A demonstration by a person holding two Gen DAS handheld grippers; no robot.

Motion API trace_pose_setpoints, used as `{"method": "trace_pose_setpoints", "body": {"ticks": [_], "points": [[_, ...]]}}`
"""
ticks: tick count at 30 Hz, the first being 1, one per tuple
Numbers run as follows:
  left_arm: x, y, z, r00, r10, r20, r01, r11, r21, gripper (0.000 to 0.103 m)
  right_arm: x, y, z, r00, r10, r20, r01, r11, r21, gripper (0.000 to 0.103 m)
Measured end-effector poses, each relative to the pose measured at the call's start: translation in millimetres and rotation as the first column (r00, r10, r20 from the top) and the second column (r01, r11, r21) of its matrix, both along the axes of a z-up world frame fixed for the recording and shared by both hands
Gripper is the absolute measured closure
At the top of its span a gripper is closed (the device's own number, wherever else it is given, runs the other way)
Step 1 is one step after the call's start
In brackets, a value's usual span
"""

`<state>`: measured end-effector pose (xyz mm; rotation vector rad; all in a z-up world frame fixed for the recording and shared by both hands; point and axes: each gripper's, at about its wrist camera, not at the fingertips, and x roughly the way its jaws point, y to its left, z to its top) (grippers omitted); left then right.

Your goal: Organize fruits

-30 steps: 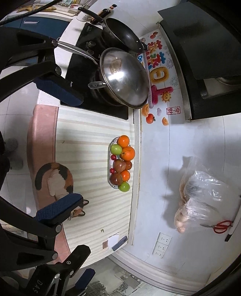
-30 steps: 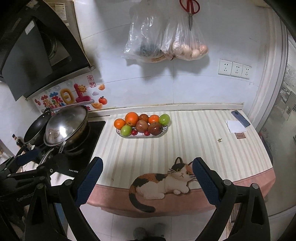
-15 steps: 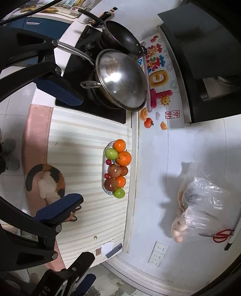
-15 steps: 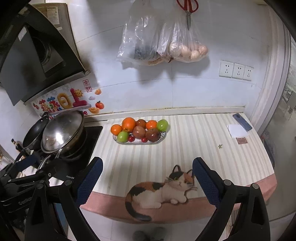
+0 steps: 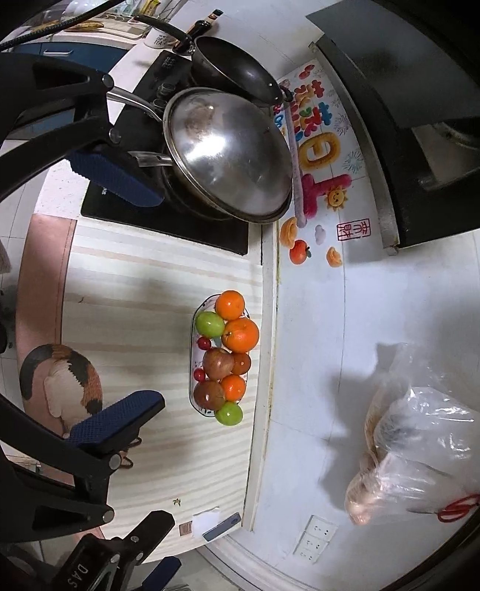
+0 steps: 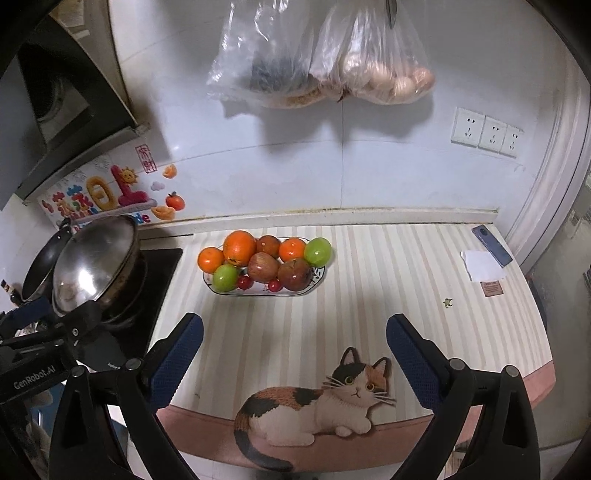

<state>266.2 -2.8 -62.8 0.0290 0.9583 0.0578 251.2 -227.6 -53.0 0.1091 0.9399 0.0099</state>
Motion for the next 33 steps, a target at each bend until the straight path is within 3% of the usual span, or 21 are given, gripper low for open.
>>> {"method": "trace_pose_setpoints", "body": {"ticks": [12, 33], "points": [[25, -5, -13, 0.999, -0.007, -0.043, 0.007, 1.0, -0.017, 0.001, 27, -6, -19, 0.999, 0.001, -0.043, -0.001, 1.0, 0.005, 0.002], [28, -7, -11, 0.999, -0.012, -0.041, 0.011, 0.999, -0.031, 0.001, 35, -3, -18, 0.998, 0.032, -0.056, -0.031, 0.999, 0.01, 0.002]]}}
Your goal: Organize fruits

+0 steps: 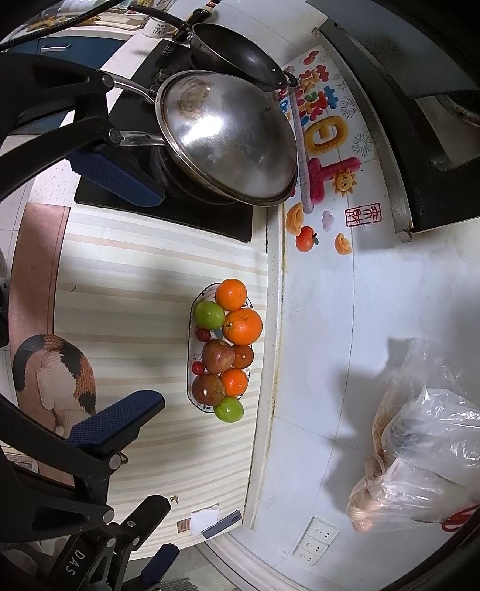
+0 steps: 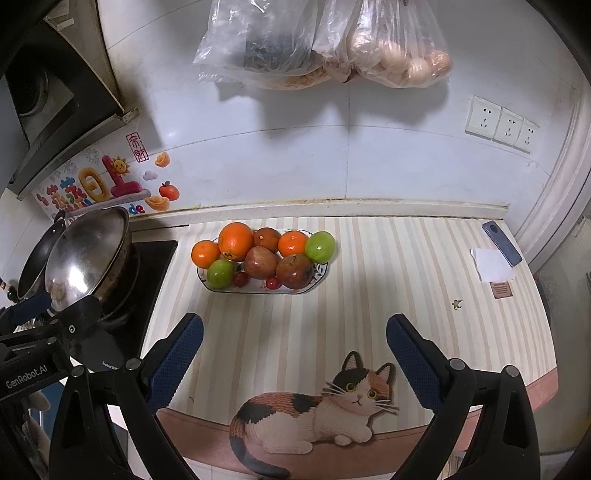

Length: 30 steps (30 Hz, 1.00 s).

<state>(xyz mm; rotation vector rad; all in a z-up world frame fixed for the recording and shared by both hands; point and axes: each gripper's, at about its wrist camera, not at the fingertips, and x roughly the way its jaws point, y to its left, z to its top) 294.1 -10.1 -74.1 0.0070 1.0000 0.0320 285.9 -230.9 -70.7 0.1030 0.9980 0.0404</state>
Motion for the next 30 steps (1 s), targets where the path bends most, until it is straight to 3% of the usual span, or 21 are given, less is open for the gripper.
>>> {"method": "trace_pose_setpoints", "body": {"ticks": [30], "points": [[-1.4, 1.1, -5.8, 0.999, -0.025, -0.021, 0.025, 1.0, -0.014, 0.001, -0.7, -2.2, -0.2, 1.0, 0.006, -0.001, -0.006, 1.0, -0.007, 0.002]]}}
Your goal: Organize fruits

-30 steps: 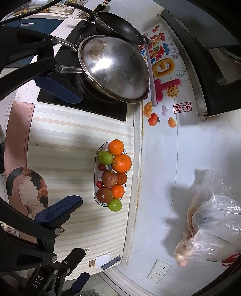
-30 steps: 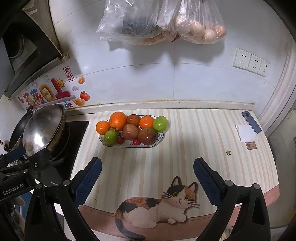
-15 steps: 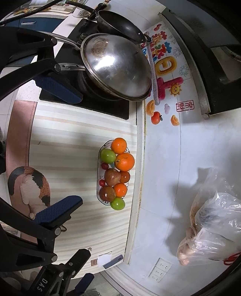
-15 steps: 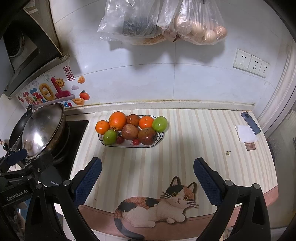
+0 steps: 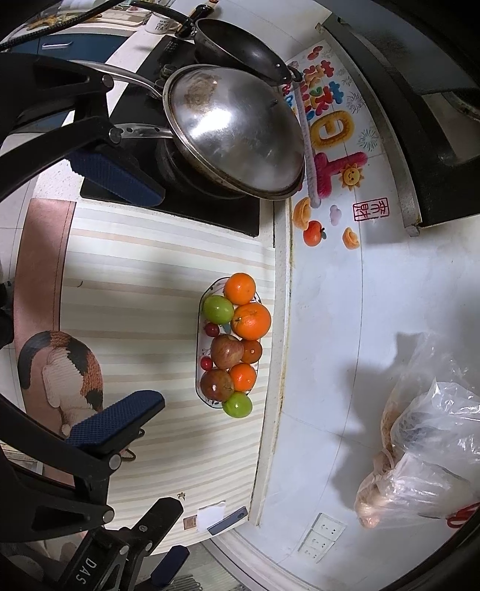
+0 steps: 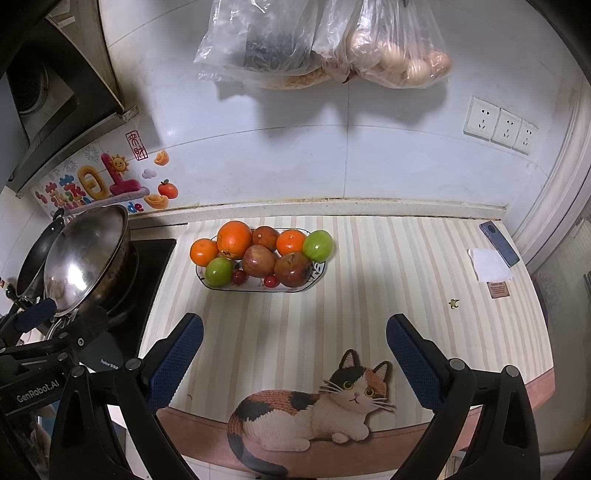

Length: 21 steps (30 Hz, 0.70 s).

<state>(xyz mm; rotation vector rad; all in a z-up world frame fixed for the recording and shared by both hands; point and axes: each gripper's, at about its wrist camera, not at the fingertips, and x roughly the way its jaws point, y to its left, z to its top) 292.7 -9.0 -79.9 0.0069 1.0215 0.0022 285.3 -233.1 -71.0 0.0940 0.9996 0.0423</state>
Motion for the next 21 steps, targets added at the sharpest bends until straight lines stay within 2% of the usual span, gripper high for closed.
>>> {"method": "trace_pose_setpoints", "body": {"ticks": [21], "points": [[-0.2, -0.2, 3.7, 1.0, -0.012, 0.009, 0.012, 1.0, -0.003, 0.001, -2.8, -2.1, 3.0, 1.0, -0.002, 0.001, 0.002, 1.0, 0.002, 0.002]]}}
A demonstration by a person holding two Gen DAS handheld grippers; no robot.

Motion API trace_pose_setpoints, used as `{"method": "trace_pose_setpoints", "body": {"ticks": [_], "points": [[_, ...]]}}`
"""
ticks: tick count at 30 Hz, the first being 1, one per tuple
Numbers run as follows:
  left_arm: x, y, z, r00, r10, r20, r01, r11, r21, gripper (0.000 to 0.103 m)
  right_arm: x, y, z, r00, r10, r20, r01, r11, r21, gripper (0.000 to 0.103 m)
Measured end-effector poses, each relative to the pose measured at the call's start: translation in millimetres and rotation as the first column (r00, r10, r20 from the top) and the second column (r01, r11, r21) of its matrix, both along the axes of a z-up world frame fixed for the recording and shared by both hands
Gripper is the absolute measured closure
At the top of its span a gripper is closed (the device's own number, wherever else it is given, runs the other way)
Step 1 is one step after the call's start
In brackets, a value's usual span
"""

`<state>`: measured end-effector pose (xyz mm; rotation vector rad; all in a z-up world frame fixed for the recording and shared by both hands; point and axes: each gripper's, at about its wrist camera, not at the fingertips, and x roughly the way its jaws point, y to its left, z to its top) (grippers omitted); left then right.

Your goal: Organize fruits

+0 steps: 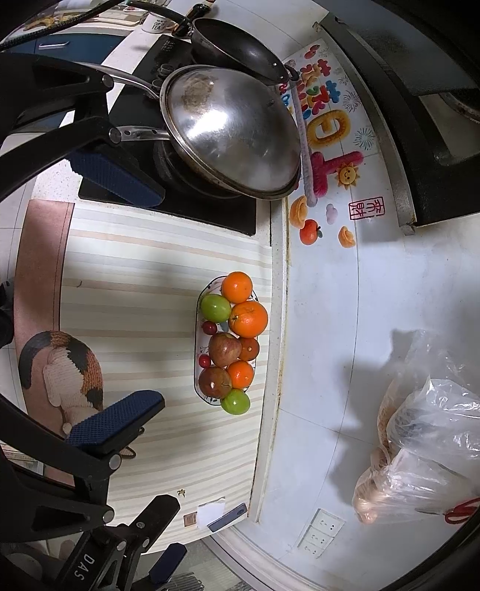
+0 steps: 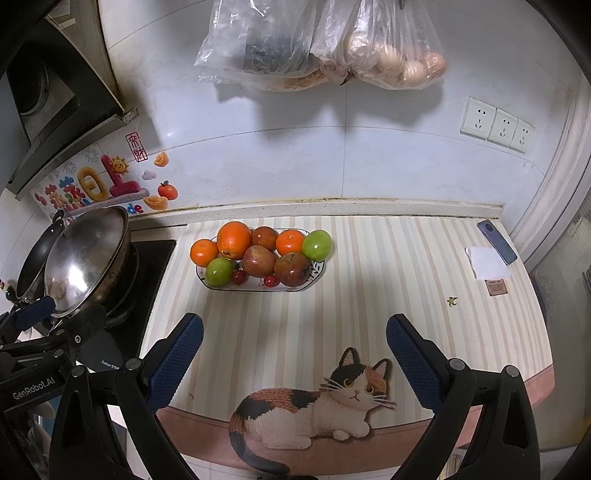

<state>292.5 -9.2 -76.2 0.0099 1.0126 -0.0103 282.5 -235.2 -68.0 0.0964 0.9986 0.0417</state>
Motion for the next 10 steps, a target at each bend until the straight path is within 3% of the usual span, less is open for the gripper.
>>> {"method": "trace_pose_setpoints", "body": {"ticks": [10], "points": [[-3.0, 3.0, 1.6, 1.0, 0.004, 0.007, -0.004, 1.0, -0.006, 0.001, -4.0, 0.1, 2.7, 1.0, 0.0, 0.0, 0.0, 1.0, 0.003, 0.002]]}}
